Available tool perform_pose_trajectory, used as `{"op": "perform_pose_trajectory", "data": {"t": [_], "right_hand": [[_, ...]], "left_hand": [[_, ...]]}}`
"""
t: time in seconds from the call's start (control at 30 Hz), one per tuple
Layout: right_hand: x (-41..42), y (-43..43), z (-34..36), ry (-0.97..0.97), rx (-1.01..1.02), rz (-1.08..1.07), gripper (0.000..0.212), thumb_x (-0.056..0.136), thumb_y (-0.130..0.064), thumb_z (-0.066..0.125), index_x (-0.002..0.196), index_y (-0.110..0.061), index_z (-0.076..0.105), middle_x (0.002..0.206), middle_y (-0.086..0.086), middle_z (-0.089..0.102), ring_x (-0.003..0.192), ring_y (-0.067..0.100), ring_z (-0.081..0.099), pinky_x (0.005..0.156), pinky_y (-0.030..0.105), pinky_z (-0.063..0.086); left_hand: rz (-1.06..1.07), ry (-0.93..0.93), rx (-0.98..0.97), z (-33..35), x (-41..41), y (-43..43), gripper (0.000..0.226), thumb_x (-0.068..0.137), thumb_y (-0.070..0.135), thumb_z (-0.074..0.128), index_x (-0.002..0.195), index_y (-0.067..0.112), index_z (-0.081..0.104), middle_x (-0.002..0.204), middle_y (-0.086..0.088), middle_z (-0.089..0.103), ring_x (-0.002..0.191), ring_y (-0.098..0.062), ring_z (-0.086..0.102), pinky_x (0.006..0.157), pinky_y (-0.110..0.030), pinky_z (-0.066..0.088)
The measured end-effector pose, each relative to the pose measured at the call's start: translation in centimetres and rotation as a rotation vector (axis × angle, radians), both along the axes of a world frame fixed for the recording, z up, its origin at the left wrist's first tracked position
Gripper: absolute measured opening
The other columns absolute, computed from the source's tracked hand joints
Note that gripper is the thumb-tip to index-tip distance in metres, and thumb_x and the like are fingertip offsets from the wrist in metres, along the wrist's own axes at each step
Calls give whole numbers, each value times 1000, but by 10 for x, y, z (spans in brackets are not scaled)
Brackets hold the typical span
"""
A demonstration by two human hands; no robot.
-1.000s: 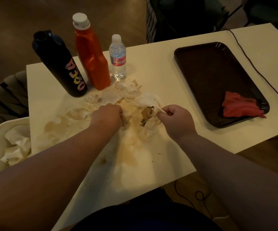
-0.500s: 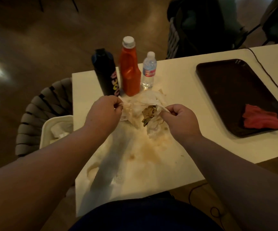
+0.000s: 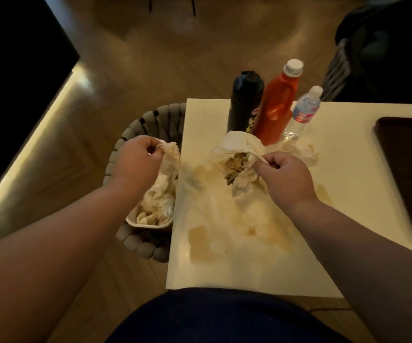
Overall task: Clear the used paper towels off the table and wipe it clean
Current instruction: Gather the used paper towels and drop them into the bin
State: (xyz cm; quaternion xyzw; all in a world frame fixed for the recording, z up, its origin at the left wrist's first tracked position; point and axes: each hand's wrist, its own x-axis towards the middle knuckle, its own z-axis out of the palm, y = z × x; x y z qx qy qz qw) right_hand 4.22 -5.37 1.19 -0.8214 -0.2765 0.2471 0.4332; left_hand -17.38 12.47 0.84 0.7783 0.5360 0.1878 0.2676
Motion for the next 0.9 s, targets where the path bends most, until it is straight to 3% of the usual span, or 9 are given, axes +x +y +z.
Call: {"op": "perform_pose_trajectory", "data": {"t": [0.07,0.17,0.27,0.4,0.47,0.53,0.6,0.77,0.9], "right_hand": [[-6,5,-3,1,-5,18,11,91,-36,73,87,-27,76,81,-12,68,74,5,60,60,22,42],[-13,9,-9,15,-3,31,11,91,-36,73,85,-27,76,79,-10,68,72,7,60,60,24,43],[-20,13,-15,21,-4,47,12,91,-35,74,82,-28,75,77,-8,67,71,8,59,59,24,44],[-28,14,-20,1,-1,74,14,93,-33,72,80,-28,74,75,-8,67,65,-2,57,50,8,40],[-29,13,-19,-5,-6,79,14,93,-33,72,80,-28,74,74,-8,66,63,-4,56,49,6,38],[-30,13,-19,-9,-9,89,15,93,-34,72,80,-27,75,72,-8,66,63,-4,55,49,6,39],[-30,13,-18,-16,-11,94,15,93,-34,72,79,-28,74,72,-9,65,63,-4,55,49,7,39],[-33,13,-11,-9,-1,94,15,92,-35,73,79,-28,74,74,-8,66,64,2,56,50,7,38],[-38,16,-8,15,2,105,14,92,-36,73,82,-27,75,76,-7,67,68,6,58,56,16,42]], "left_hand": [[62,11,-15,-7,-21,8,11,102,24,59,106,22,69,86,11,63,70,-7,61,53,-18,44],[116,41,-48,-24,-41,15,13,102,23,59,106,19,71,85,7,64,70,-14,63,56,-32,54],[141,82,-90,-47,-49,17,13,102,24,58,105,21,70,83,7,63,68,-15,62,52,-30,50],[153,163,-138,-82,-57,15,17,102,26,59,112,19,70,85,6,65,68,-14,63,52,-27,46],[121,239,-215,-97,-59,16,22,101,25,61,121,22,69,95,4,67,73,-12,62,52,-24,46],[45,389,-316,-108,-61,16,41,99,21,64,139,27,59,115,0,67,77,-11,64,50,-21,50],[-14,494,-362,-113,-63,15,61,96,23,69,151,31,45,128,-2,64,88,-15,67,62,-27,61],[-36,329,-260,-90,-54,10,72,89,37,75,153,35,41,142,-2,56,106,-19,66,78,-36,63],[-178,83,-166,-51,-25,-7,67,88,38,78,147,34,49,132,7,61,115,-13,61,94,-41,58]]}}
